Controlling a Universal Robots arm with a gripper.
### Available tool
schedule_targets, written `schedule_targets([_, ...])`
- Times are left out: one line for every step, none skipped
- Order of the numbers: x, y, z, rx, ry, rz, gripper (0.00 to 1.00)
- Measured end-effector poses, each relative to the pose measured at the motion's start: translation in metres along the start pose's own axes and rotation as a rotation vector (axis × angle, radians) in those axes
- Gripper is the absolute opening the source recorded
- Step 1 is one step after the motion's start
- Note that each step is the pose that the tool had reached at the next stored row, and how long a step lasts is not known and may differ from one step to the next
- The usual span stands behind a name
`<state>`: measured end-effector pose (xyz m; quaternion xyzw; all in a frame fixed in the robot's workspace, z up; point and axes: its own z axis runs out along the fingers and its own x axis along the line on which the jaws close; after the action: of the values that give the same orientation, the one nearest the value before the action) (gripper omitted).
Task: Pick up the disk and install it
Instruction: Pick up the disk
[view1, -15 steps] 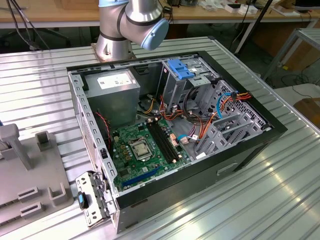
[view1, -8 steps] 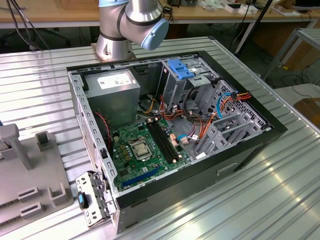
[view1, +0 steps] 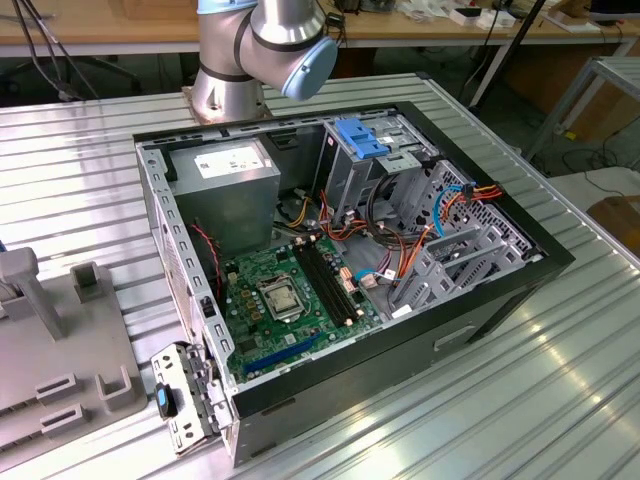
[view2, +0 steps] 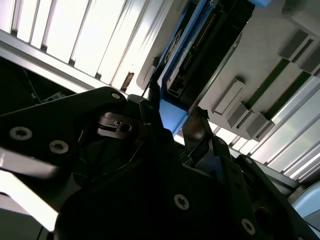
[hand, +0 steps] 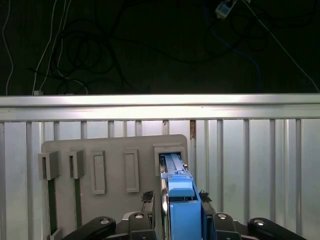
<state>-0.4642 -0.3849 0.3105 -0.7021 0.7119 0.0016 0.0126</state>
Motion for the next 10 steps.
schedule_targets([0.0000,0.0000,0.0000,0.0000,0.0000,0.000,0.46])
schedule_targets([0.0000,0.0000,-0.0001,0.0000,0.0000,0.000,0.44])
schedule_targets([0.0000,0.0000,-0.0001,-0.0002,0.0001,0.000,0.44])
schedule_targets([0.0000,0.0000,-0.0001,-0.0001,0.0000,0.000,0.37])
schedule_targets([0.0000,0.0000,-0.0001,-0.0001,0.0000,0.000,0.37])
schedule_targets([0.0000,0.0000,-0.0001,0.0000,0.0000,0.000,0.37])
schedule_targets([0.0000,0.0000,-0.0001,-0.0001,0.0000,0.000,0.37])
schedule_targets([0.0000,0.0000,-0.0001,0.0000,0.0000,0.000,0.37])
schedule_targets([0.0000,0.0000,-0.0002,0.0000,0.0000,0.000,0.37])
schedule_targets([0.0000,0.0000,-0.0003,-0.0001,0.0000,0.000,0.37])
